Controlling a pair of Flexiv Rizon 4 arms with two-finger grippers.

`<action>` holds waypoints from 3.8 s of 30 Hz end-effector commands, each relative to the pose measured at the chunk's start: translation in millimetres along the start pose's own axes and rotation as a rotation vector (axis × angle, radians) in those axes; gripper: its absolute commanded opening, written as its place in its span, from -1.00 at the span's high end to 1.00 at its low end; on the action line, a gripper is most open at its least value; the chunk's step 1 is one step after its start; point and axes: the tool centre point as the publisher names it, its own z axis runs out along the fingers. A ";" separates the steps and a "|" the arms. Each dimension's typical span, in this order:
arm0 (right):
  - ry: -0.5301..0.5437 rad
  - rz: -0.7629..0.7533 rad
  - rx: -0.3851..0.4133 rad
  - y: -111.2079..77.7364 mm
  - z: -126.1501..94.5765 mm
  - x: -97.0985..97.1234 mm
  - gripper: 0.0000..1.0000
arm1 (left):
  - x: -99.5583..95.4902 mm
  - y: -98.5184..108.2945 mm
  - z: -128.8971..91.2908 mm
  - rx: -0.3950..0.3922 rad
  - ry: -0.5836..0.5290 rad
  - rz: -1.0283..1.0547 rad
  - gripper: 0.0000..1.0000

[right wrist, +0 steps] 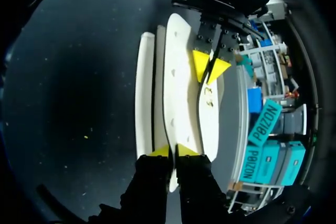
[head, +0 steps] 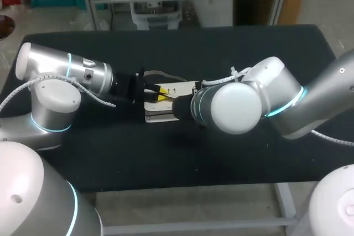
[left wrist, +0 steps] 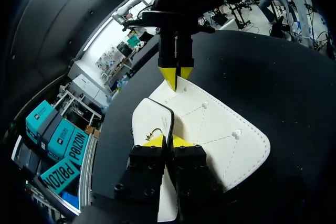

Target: Pick up the bag, open it, inspect its contents, close it, and place it on the opposite side

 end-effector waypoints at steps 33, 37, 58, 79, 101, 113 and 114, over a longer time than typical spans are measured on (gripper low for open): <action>-0.195 0.000 -0.007 -5.1 1.4 4.1 1.00 | -5.8 -17.7 -1.0 0.061 -0.040 0.002 0.80; -0.195 0.000 -0.007 -5.1 1.4 4.1 1.00 | -5.1 -16.5 -4.5 0.053 -0.043 -0.003 0.55; -0.200 -0.002 -0.013 -4.0 -2.7 3.7 1.00 | -11.7 -29.0 -42.8 -0.020 -0.073 -0.195 -0.77; -0.009 0.023 -0.096 -1.6 -64.6 -37.3 -1.00 | -15.1 -31.9 -72.5 -0.171 0.082 -0.641 -1.00; 0.417 0.065 0.001 -16.6 -76.5 -87.0 -1.00 | -14.1 -12.5 -82.7 -0.366 0.198 -0.906 -1.00; 0.535 0.080 -0.042 -27.0 -79.6 -87.0 -1.00 | -13.1 -8.6 -93.8 -0.443 0.189 -0.966 -1.00; 0.535 0.080 -0.042 -27.0 -79.6 -87.0 -1.00 | -13.1 -8.6 -93.8 -0.443 0.189 -0.966 -1.00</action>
